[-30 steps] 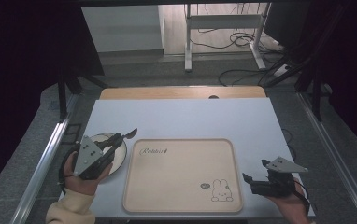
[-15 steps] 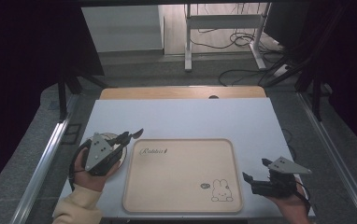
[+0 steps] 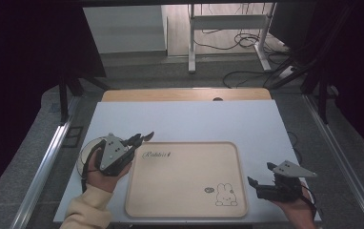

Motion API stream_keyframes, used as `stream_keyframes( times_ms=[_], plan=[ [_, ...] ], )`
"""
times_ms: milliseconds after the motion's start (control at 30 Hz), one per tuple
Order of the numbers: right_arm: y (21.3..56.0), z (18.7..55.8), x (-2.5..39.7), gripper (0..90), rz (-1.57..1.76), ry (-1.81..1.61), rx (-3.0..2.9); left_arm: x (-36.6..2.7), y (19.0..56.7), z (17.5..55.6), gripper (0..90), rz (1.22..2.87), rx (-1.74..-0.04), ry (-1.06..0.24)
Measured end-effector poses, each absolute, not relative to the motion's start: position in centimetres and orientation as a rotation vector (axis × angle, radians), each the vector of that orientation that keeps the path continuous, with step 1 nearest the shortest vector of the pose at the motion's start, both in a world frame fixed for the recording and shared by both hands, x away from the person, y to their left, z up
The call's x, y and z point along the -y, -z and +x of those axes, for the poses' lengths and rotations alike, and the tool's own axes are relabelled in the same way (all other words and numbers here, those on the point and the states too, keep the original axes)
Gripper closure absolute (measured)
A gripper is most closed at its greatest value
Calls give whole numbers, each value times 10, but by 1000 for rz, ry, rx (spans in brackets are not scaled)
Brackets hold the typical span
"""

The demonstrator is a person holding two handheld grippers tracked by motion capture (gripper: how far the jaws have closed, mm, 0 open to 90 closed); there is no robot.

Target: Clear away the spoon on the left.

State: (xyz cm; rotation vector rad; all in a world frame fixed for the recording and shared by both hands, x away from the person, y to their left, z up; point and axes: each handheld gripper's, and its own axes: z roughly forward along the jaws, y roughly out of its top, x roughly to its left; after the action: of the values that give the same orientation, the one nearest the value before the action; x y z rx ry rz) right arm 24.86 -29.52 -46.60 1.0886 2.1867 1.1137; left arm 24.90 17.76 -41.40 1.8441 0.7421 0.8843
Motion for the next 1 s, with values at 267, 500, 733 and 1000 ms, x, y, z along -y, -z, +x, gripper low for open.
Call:
stream_keyframes(
  times_ms=[267, 500, 733, 1000],
  plan=[
    [468, 250, 295, 139, 1090, -1104, -2196, -161, 420, 254, 848, 1871, -705, -865],
    [468, 249, 295, 139, 1087, -1098, -2198, -150, 429, 254, 848, 1909, -684, -845],
    [470, 250, 295, 139, 1085, -1084, -2211, -147, 440, 255, 848, 1957, -675, -842],
    [471, 250, 296, 139, 1086, -1080, -2214, -144, 451, 252, 848, 2007, -656, -829]
  ],
)
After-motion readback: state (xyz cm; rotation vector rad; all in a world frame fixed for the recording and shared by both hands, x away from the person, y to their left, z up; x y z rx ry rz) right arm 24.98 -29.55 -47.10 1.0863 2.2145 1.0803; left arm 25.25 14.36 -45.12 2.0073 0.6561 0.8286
